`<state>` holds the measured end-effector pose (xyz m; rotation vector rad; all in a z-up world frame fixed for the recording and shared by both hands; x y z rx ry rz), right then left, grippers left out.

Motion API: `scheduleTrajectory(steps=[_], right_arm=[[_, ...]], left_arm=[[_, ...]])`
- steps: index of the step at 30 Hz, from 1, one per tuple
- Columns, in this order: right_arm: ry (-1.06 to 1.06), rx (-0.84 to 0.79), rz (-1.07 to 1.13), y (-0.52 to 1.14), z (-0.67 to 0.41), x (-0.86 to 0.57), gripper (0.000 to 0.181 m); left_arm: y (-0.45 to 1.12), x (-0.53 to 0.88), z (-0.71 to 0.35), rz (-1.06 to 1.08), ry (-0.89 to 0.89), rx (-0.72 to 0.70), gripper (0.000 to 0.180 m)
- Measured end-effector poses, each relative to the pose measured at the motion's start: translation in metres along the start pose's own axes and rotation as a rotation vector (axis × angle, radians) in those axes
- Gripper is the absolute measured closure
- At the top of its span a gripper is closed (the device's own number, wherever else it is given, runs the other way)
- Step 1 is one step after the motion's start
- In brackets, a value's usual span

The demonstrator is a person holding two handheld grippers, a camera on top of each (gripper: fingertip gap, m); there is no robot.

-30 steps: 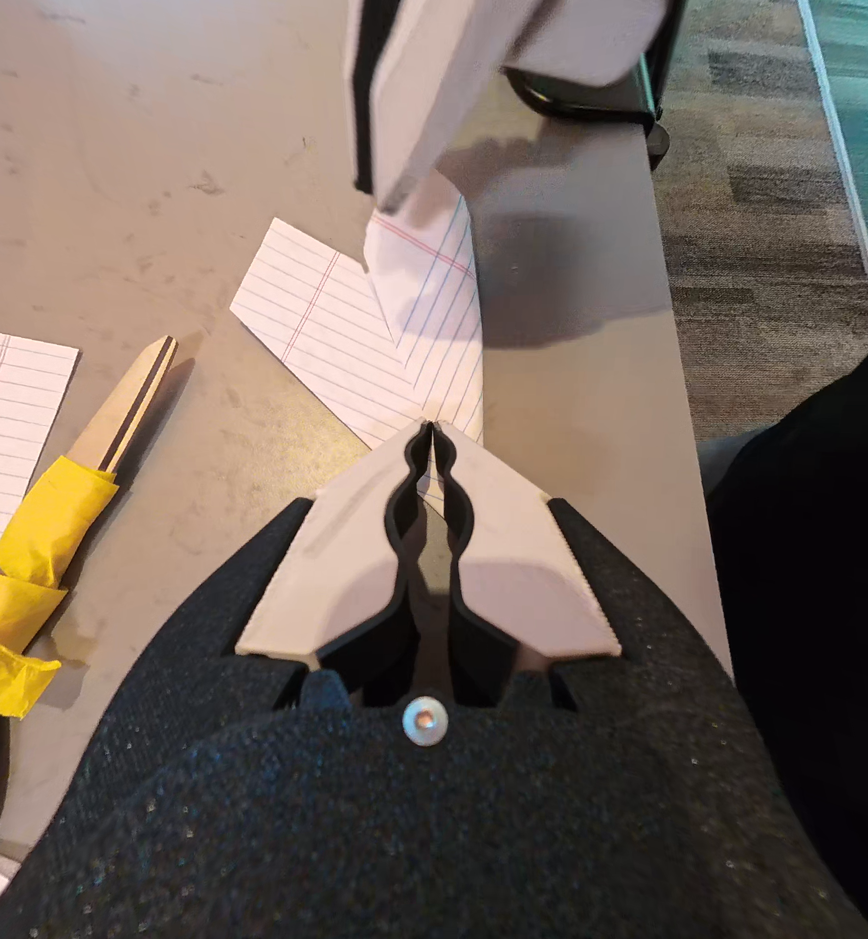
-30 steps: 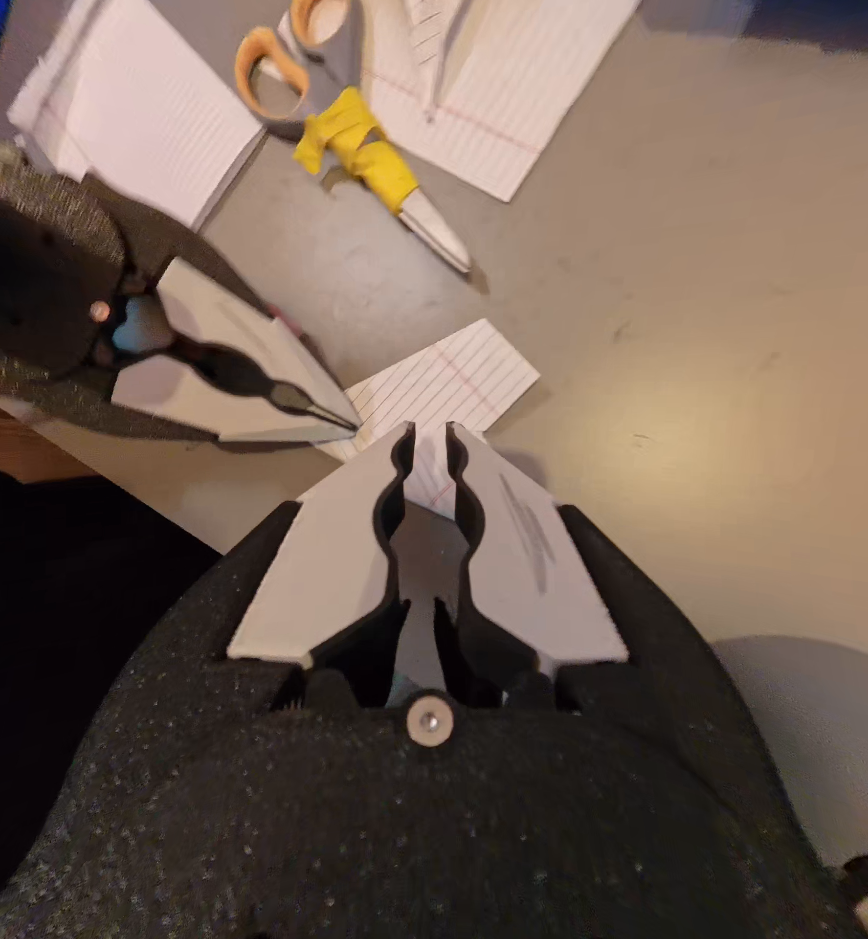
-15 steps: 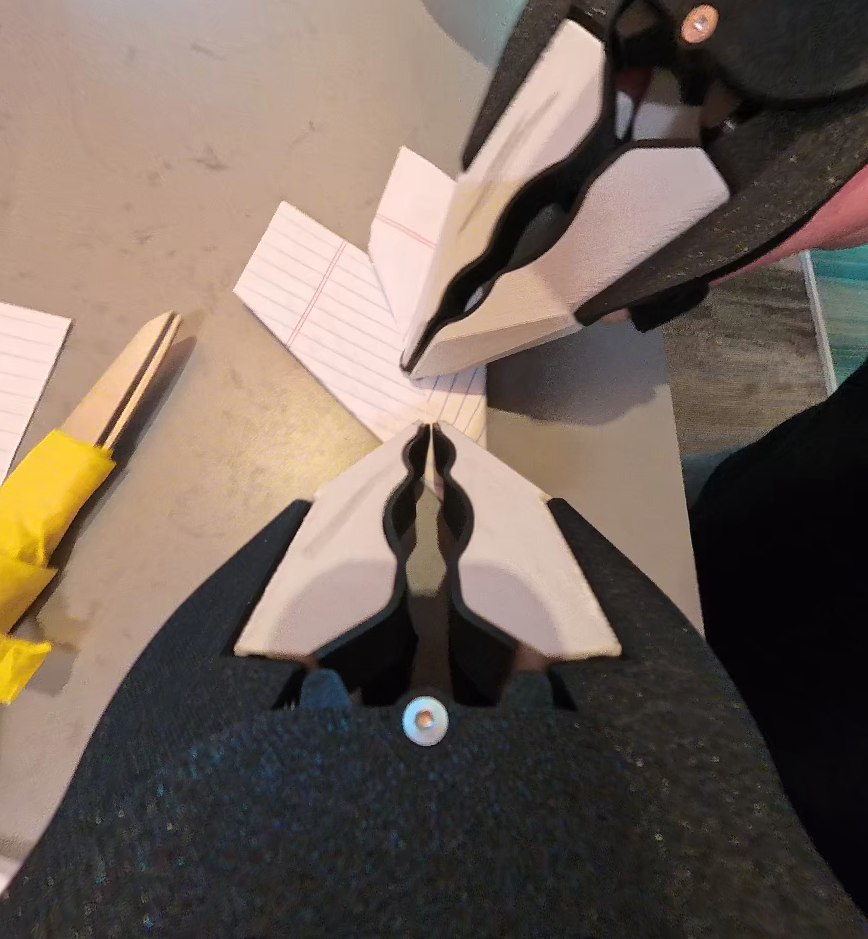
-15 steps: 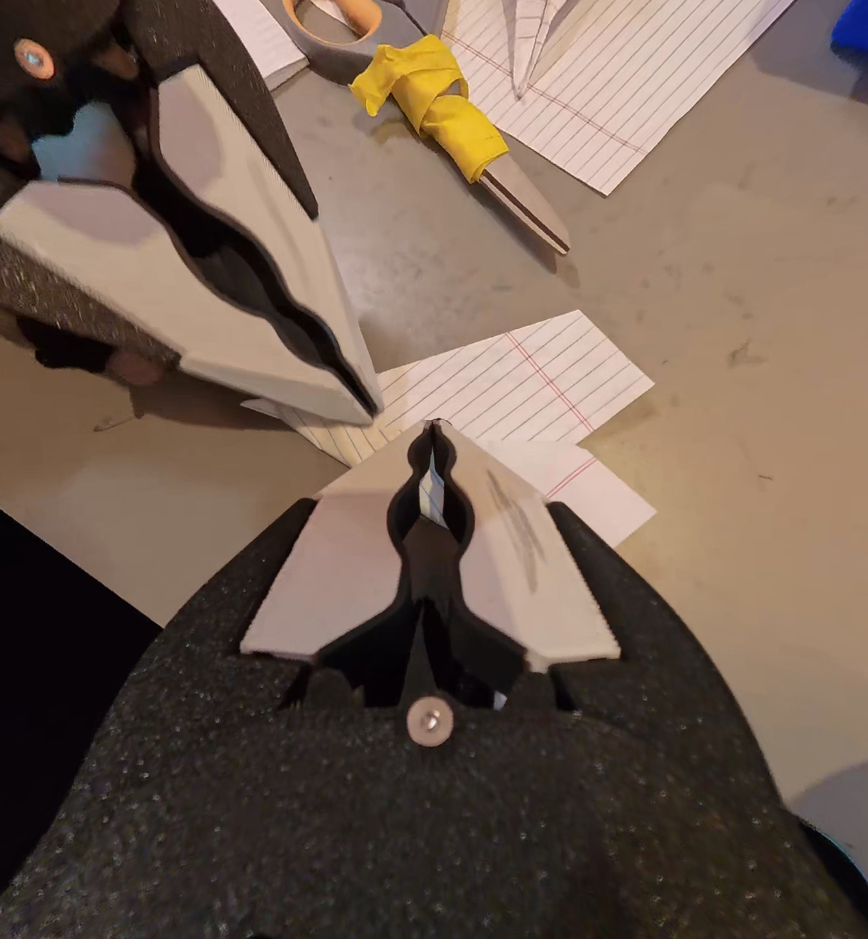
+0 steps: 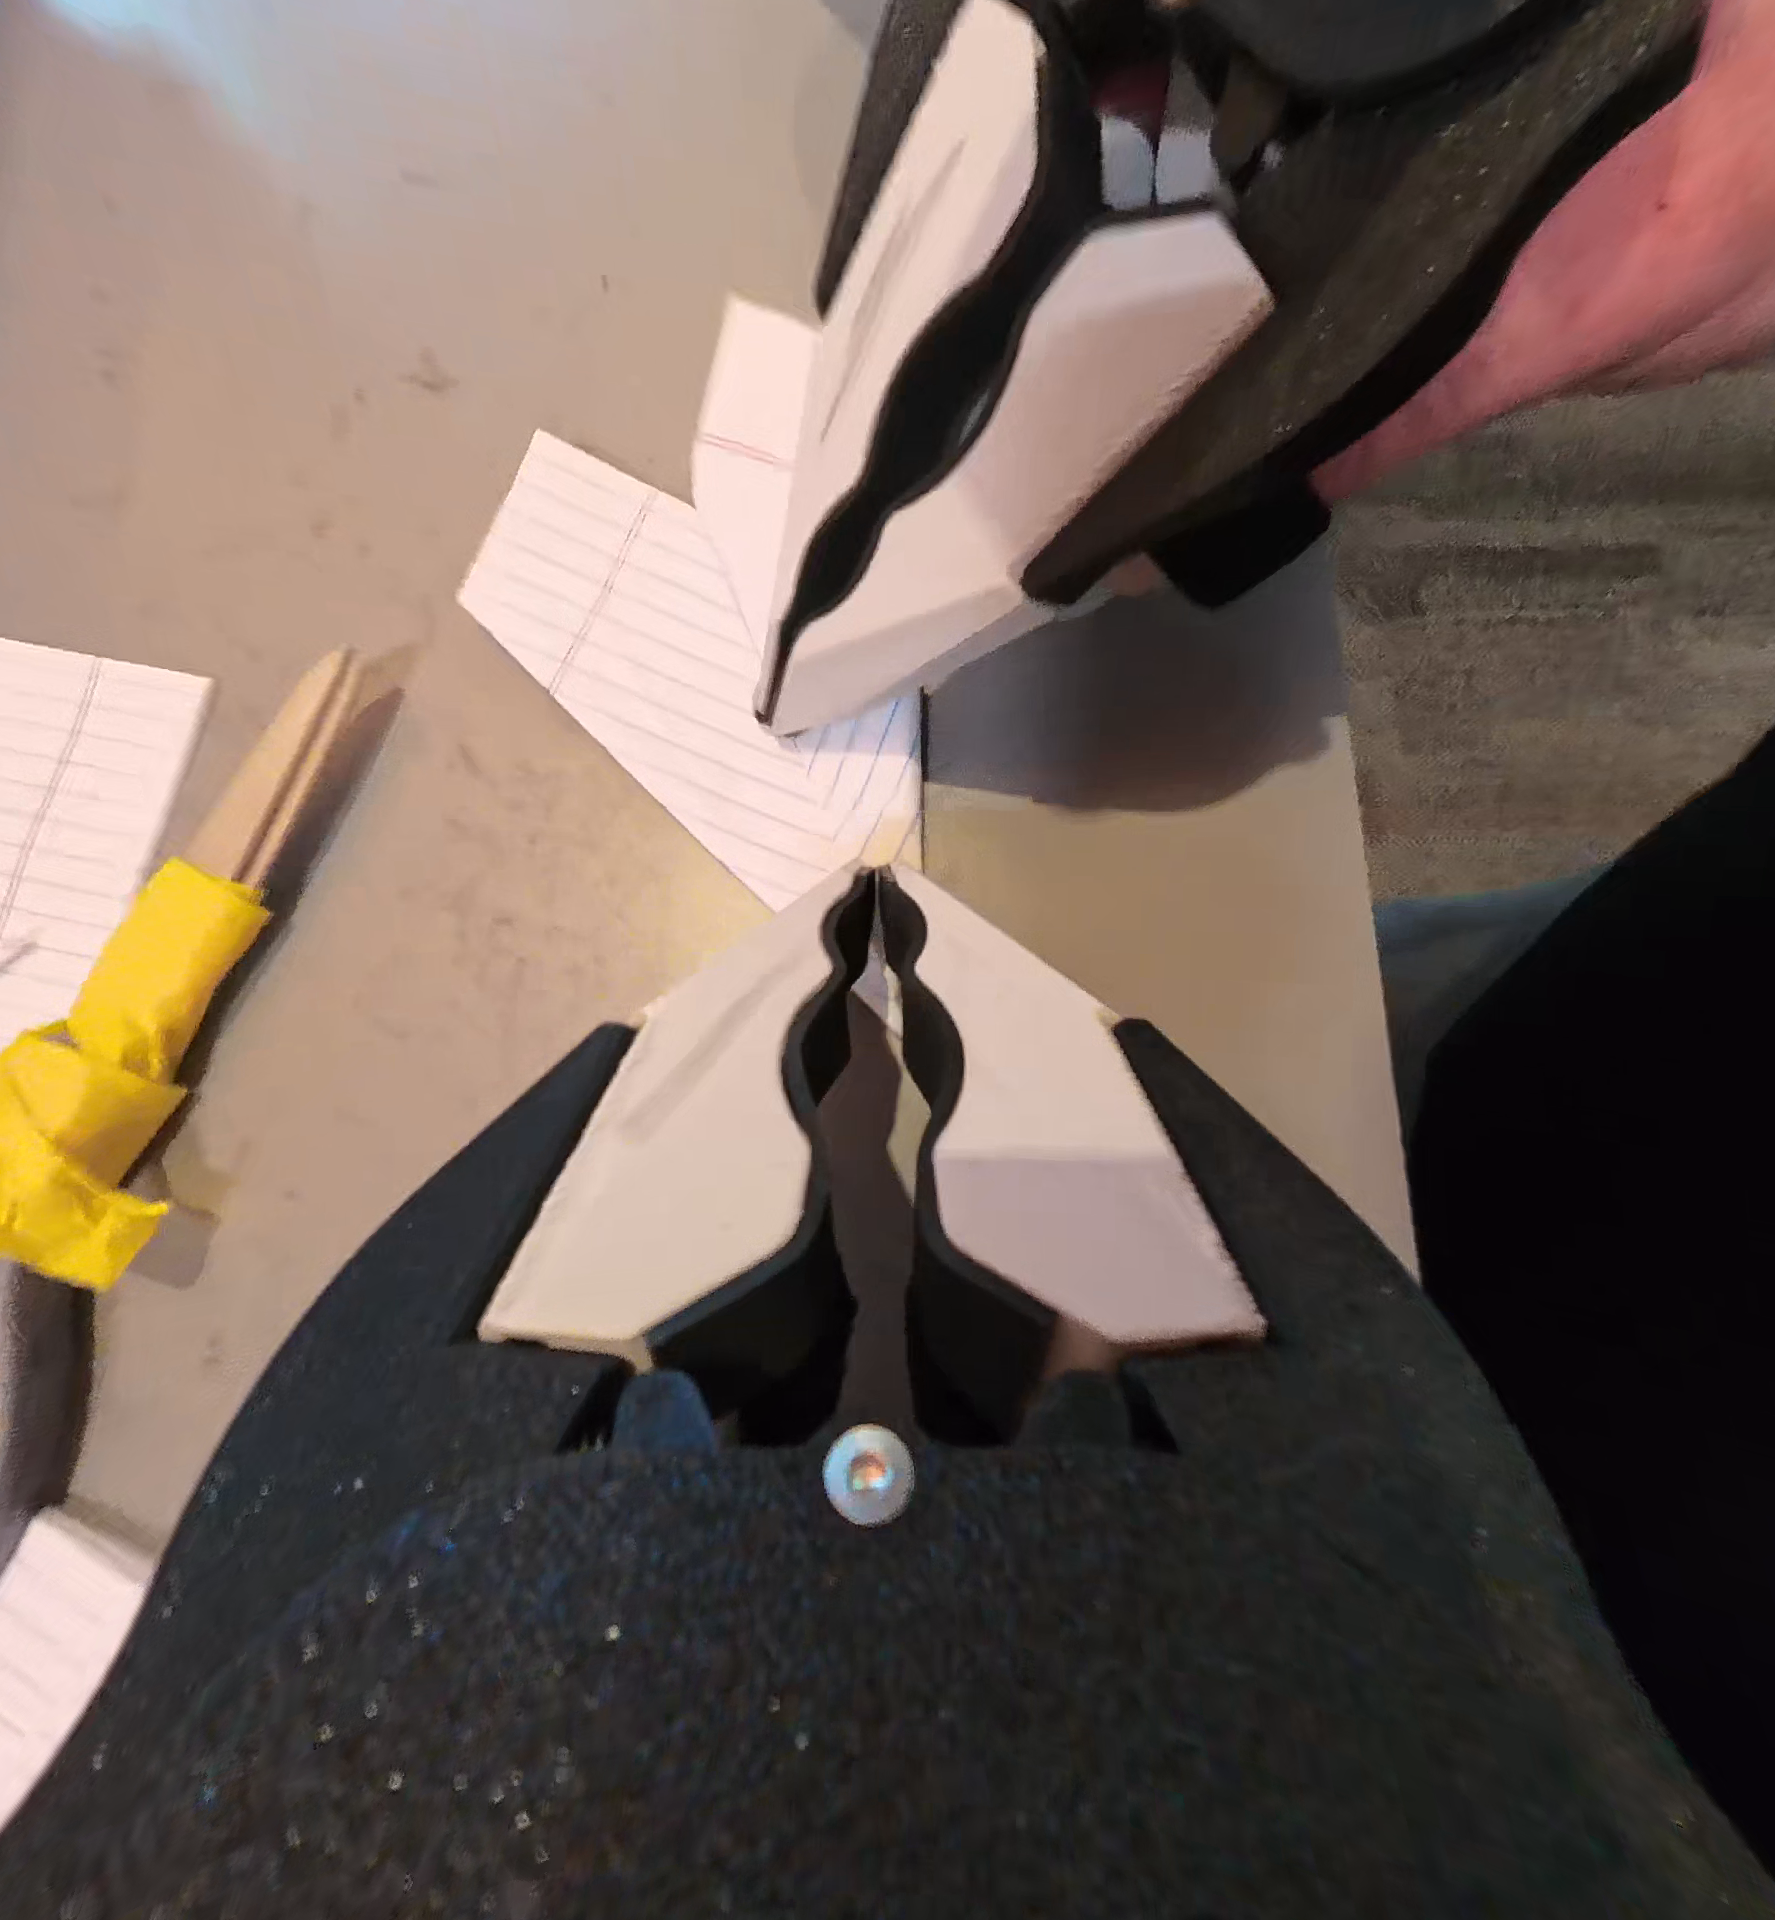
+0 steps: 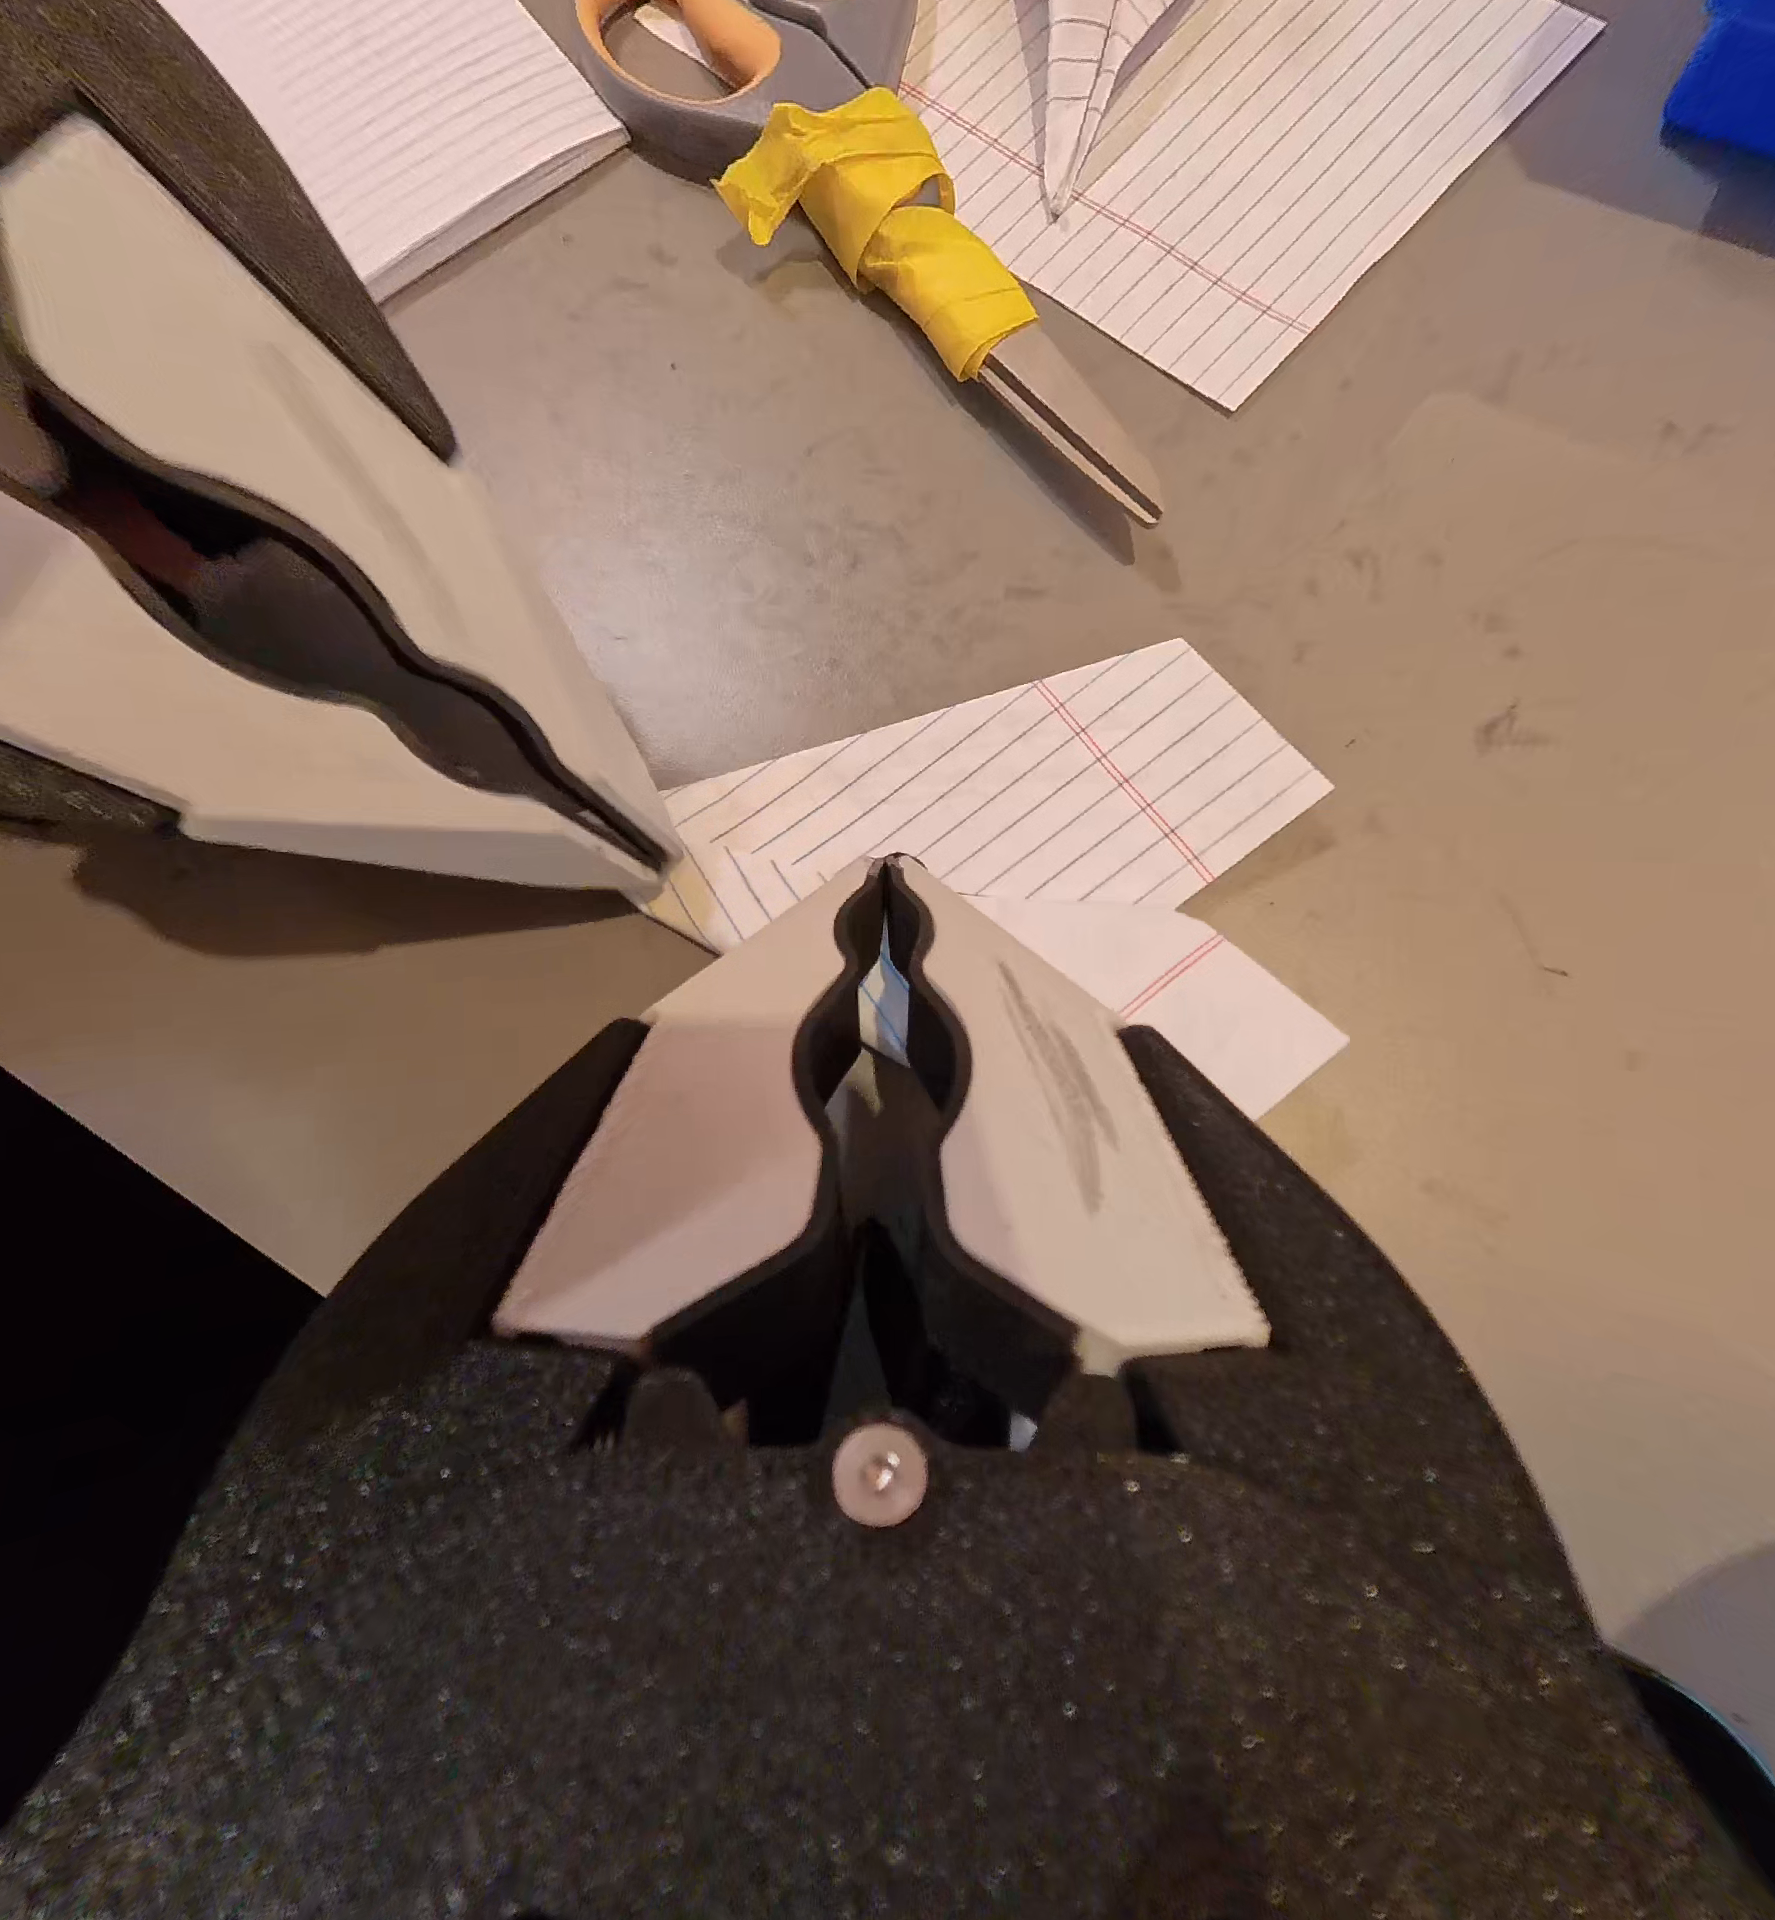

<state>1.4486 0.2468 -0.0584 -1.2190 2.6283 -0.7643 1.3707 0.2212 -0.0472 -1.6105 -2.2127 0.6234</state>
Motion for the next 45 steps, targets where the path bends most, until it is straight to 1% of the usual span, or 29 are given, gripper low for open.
scheduleTrajectory(steps=[2, 3, 5, 7, 9, 15, 18, 20, 24, 27, 29, 31, 33, 38, 40, 42, 45], right_arm=[[0.001, -0.001, -0.001, 0.0, 0.0, 0.0, 0.181], [0.002, -0.002, -0.002, 0.0, 0.0, 0.0, 0.181], [0.002, -0.003, -0.003, 0.0, 0.0, 0.0, 0.181], [0.004, -0.003, -0.003, 0.0, 0.0, 0.0, 0.181], [0.005, -0.003, -0.003, 0.001, 0.0, 0.0, 0.181], [0.005, -0.003, -0.005, 0.0, 0.001, 0.0, 0.181], [0.011, -0.004, -0.01, 0.0, 0.0, -0.001, 0.181], [0.011, -0.003, -0.011, 0.0, 0.0, -0.001, 0.181], [0.014, -0.004, -0.012, 0.0, 0.0, -0.001, 0.181], [0.019, -0.005, -0.014, 0.0, 0.0, -0.001, 0.181], [0.022, -0.007, -0.016, 0.0, 0.0, -0.001, 0.181], [0.04, -0.009, -0.023, -0.001, 0.0, -0.001, 0.181], [0.069, -0.012, -0.058, -0.001, 0.0, -0.001, 0.181], [0.093, -0.065, -0.114, -0.009, -0.015, 0.001, 0.181], [0.061, -0.102, -0.166, -0.015, -0.026, 0.004, 0.175], [0.0, -0.115, -0.244, -0.02, -0.034, 0.013, 0.174], [-0.089, -0.074, -0.324, -0.022, -0.033, 0.024, 0.169]], left_arm=[[-0.008, 0.004, -0.005, -0.041, -0.012, -0.028, 0.175], [-0.011, 0.006, -0.004, -0.042, -0.052, -0.023, 0.167], [-0.013, 0.007, -0.003, -0.05, -0.091, -0.039, 0.171], [-0.01, 0.003, 0.007, -0.026, -0.083, 0.017, 0.173], [-0.008, -0.001, 0.01, -0.014, -0.089, 0.015, 0.178], [-0.01, -0.007, 0.01, 0.018, -0.07, -0.009, 0.177], [-0.012, -0.013, 0.016, 0.028, -0.002, 0.003, 0.178], [-0.012, -0.012, 0.018, 0.011, -0.054, -0.004, 0.178], [-0.014, -0.012, 0.015, 0.015, -0.04, 0.005, 0.178], [-0.023, -0.009, 0.013, 0.009, -0.074, -0.025, 0.172], [-0.026, -0.007, 0.015, -0.006, -0.043, -0.023, 0.167], [-0.024, -0.013, 0.018, 0.023, -0.014, -0.005, 0.164], [-0.02, -0.011, 0.018, 0.0, 0.015, -0.005, 0.165], [-0.017, -0.012, 0.02, 0.005, 0.007, 0.011, 0.168], [-0.017, -0.012, 0.021, -0.008, 0.019, 0.018, 0.173], [-0.016, -0.012, 0.02, -0.004, 0.018, 0.02, 0.174], [-0.014, -0.012, 0.019, 0.004, 0.026, 0.029, 0.174]])
Point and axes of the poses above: each gripper's, where its closed fingertips meet, y out along the fingers, z out of its underside, x = y × z across the jaws, the point moved 4 cm from there along -y, back along the fingers, and after that the axes turned 15 degrees about -x, right-handed, at the moved point
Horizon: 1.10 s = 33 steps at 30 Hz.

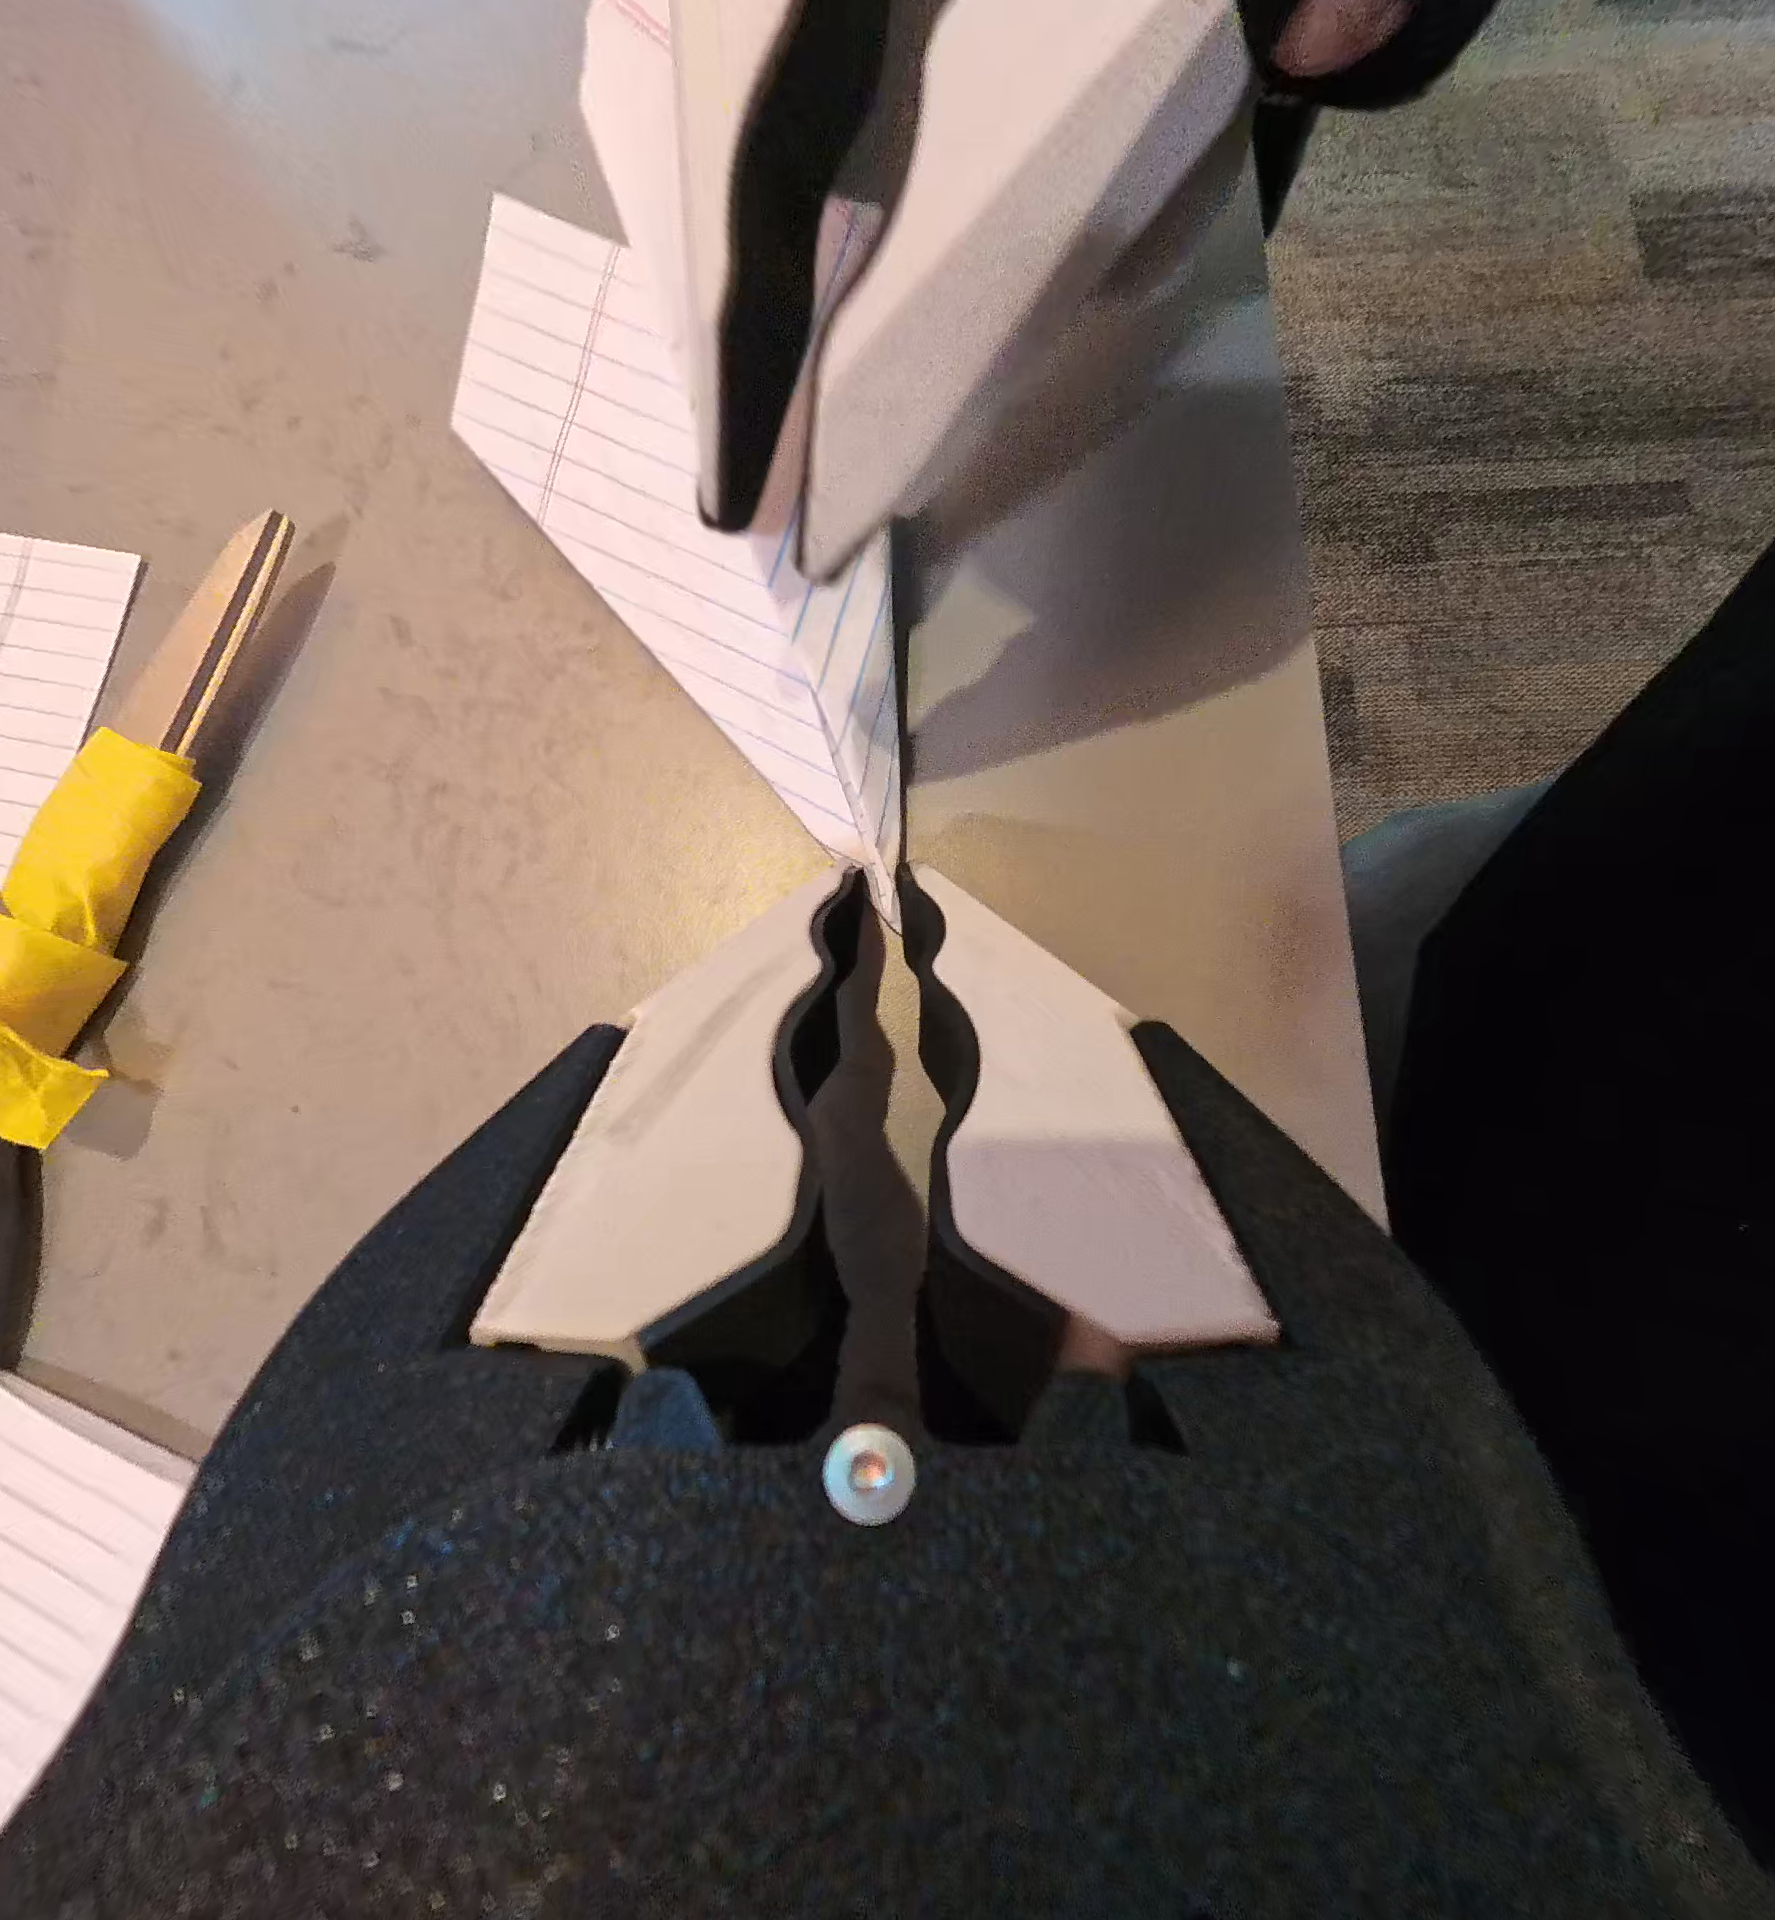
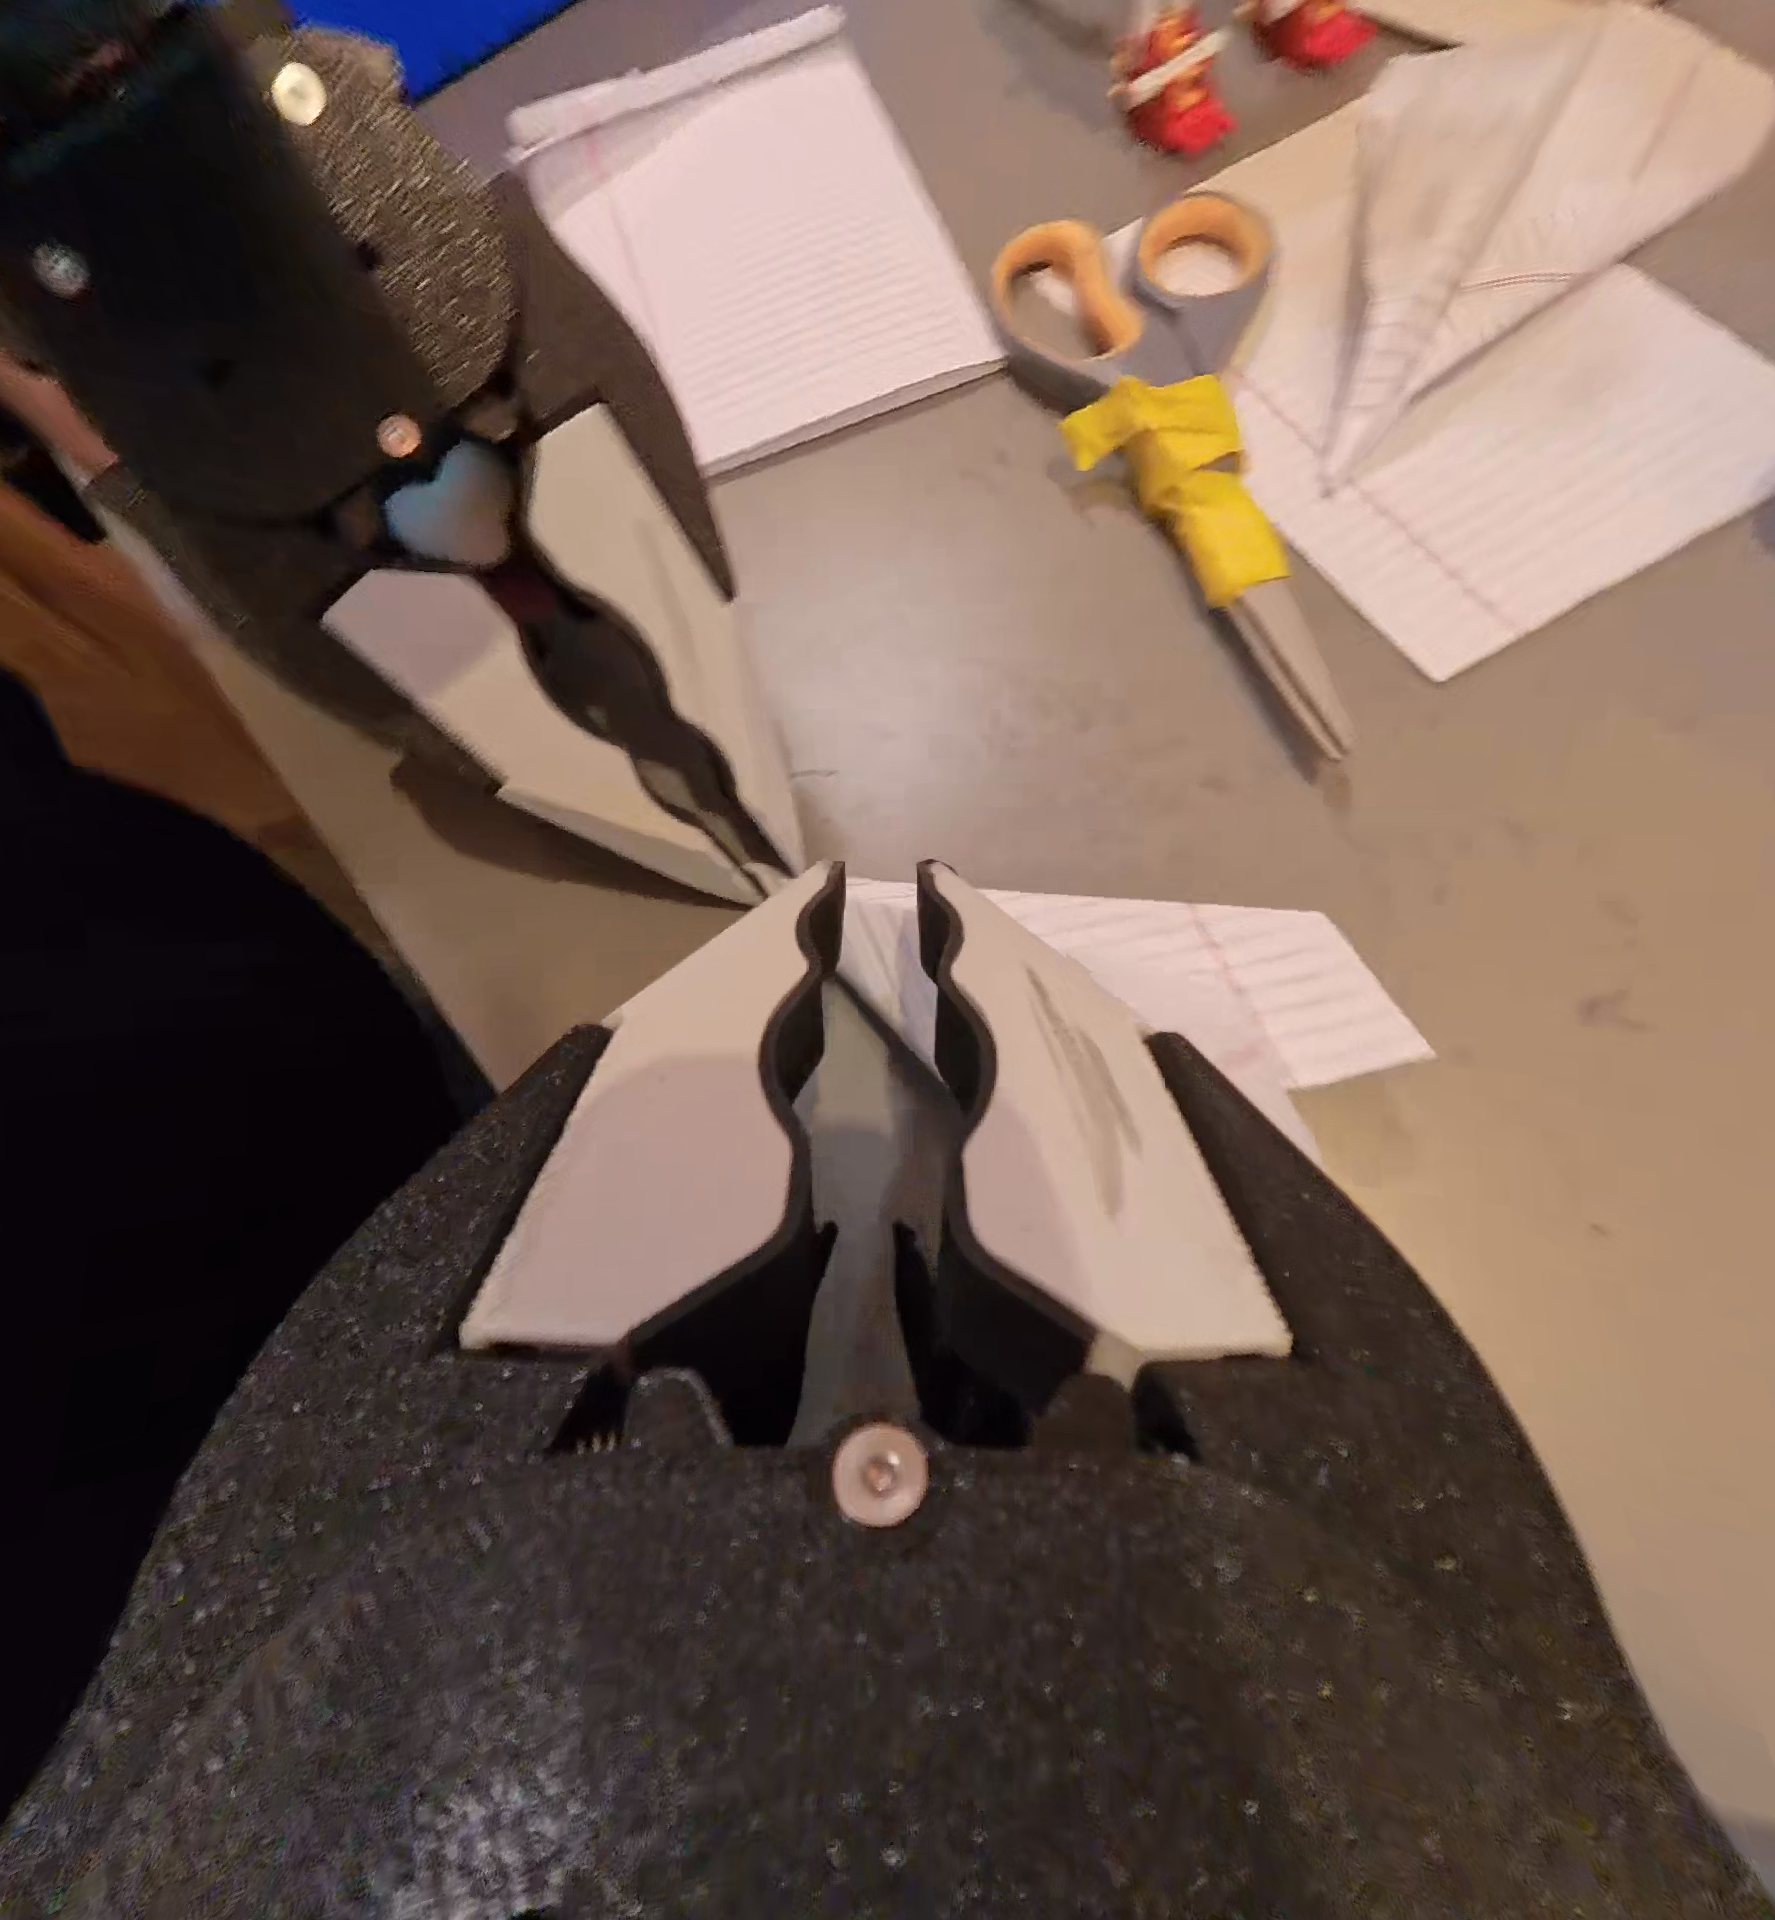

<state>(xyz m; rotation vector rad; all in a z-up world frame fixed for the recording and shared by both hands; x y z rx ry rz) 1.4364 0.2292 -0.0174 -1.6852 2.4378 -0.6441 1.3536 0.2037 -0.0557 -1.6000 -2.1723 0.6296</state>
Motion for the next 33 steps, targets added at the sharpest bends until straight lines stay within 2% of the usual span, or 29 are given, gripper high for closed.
scheduleTrajectory(steps=[3, 6, 14, 19, 22, 28, 33], right_arm=[[-0.036, 0.022, -0.099, 0.008, 0.006, 0.011, 0.169], [-0.071, 0.12, -0.064, 0.016, 0.02, 0.006, 0.179], [-0.08, 0.119, -0.059, 0.019, 0.035, 0.002, 0.181], [-0.087, 0.117, -0.054, 0.019, 0.037, 0.002, 0.181], [-0.08, 0.116, -0.058, 0.019, 0.037, 0.002, 0.181], [-0.063, 0.118, -0.075, 0.019, 0.037, 0.002, 0.181], [-0.055, 0.118, -0.082, 0.019, 0.037, 0.002, 0.181]], left_arm=[[-0.001, -0.001, 0.001, 0.002, 0.03, 0.016, 0.174], [-0.001, -0.002, 0.0, 0.004, 0.041, 0.028, 0.174], [-0.001, -0.003, 0.0, -0.012, 0.05, 0.032, 0.174], [-0.003, -0.003, -0.013, -0.027, 0.029, -0.033, 0.171], [0.002, -0.007, -0.003, -0.021, 0.054, 0.032, 0.169], [-0.005, -0.005, -0.001, -0.05, -0.056, 0.008, 0.164], [-0.008, -0.004, -0.003, -0.019, -0.172, -0.038, 0.173]])
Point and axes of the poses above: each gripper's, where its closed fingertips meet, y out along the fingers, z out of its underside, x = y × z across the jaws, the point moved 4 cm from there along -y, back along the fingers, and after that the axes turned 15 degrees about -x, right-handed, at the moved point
